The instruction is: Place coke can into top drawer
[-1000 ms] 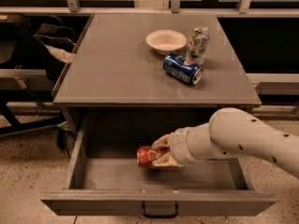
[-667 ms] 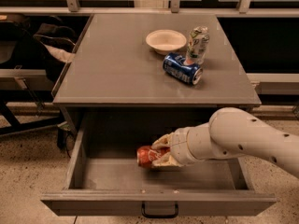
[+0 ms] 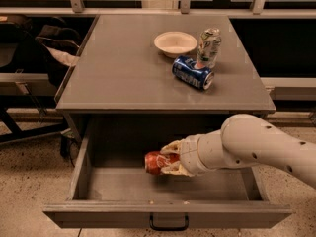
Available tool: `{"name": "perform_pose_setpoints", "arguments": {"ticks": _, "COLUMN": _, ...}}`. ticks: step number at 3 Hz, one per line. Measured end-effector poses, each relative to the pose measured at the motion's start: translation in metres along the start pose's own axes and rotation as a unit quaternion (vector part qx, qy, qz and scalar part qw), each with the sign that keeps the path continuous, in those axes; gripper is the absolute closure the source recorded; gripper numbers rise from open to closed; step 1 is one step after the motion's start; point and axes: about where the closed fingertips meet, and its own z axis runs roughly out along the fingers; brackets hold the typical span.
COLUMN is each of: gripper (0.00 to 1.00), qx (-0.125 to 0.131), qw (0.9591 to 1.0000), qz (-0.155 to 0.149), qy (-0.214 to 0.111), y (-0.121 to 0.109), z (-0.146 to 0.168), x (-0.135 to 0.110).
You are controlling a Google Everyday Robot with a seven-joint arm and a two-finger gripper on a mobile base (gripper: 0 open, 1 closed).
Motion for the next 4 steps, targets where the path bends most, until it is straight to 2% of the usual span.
{"name": "perform_pose_setpoints", "arguments": {"ticks": 1, "gripper": 0.04, "qx": 0.0, "qw": 1.0, "qz": 0.0, "qy": 0.0, "y": 0.0, "z": 0.0, "x": 0.0}}
{"name": "perform_pose_setpoints", "arguments": {"ticks": 3, "gripper": 0.0, "qx": 0.0, "qw": 1.0, "qz": 0.0, "qy": 0.0, "y": 0.0, "z": 0.0, "x": -0.0002}}
{"name": "perform_pose_setpoints", "arguments": {"ticks": 4, "gripper": 0.0, "qx": -0.002, "qw": 0.9999, "qz": -0.015, "qy": 0.002, "y": -0.004, "z": -0.006, "x": -0.0069}}
